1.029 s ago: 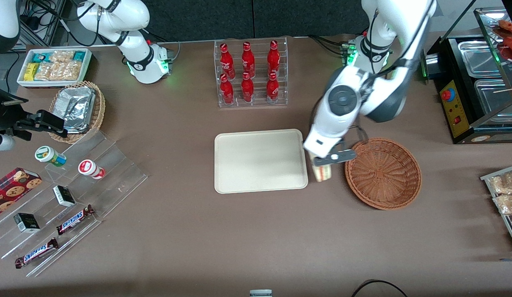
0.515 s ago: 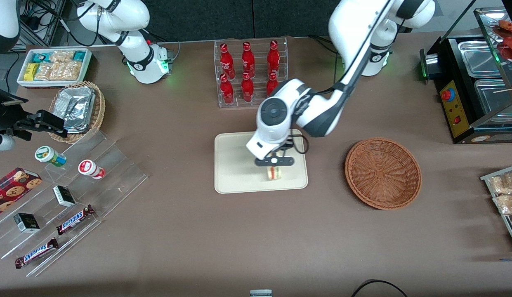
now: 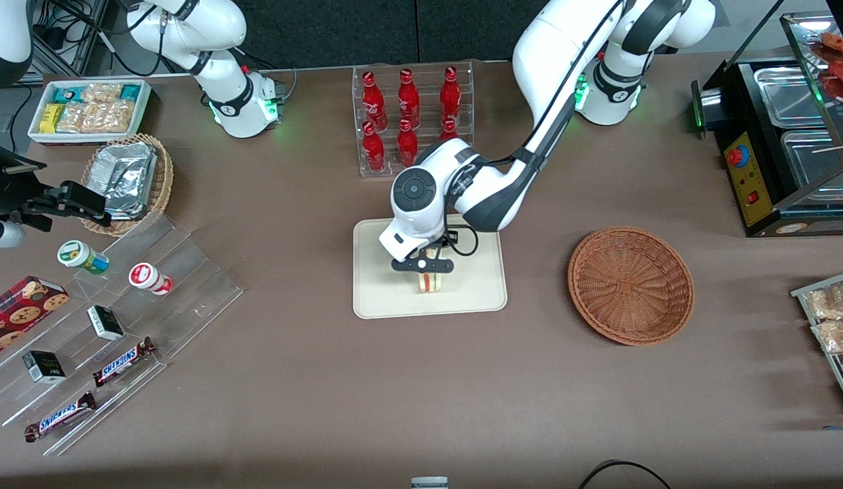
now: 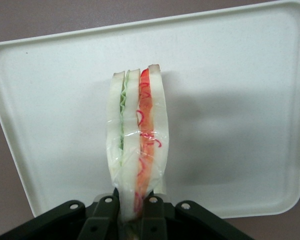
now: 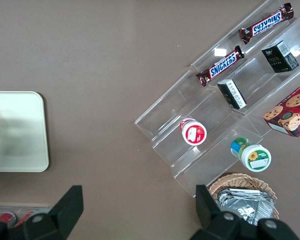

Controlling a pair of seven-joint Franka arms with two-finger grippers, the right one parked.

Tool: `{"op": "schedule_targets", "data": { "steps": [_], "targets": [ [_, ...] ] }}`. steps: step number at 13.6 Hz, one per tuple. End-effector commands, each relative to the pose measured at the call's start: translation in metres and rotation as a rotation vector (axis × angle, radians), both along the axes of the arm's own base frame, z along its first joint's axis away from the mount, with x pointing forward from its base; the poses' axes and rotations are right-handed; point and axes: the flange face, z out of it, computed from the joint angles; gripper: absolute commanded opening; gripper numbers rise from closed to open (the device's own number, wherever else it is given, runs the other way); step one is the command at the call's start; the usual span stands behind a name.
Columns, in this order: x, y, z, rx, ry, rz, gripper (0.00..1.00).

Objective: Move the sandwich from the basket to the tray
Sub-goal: 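Lower the sandwich onto the tray center and open the left gripper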

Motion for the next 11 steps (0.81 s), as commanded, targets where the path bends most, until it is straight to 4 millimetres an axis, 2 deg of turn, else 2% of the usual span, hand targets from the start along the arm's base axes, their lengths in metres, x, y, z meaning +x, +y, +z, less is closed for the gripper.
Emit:
{"op": "schedule_targets", "data": {
  "steps": [1,2,5,8,11],
  "targets": [
    [0.001,-0.005,-0.005,0.032,-0.013,-0.002,0.00],
    [-0.002,-0.011,-0.004,0.023,-0.030,-0.004,0.00],
    [-0.008,-0.008,-0.012,0.033,-0.053,0.008,0.00],
    [-0.024,0.005,-0.005,-0.016,-0.103,0.016,0.00],
    [-0.027,0.012,-0.013,-0.038,-0.123,0.016,0.00]
  ]
}}
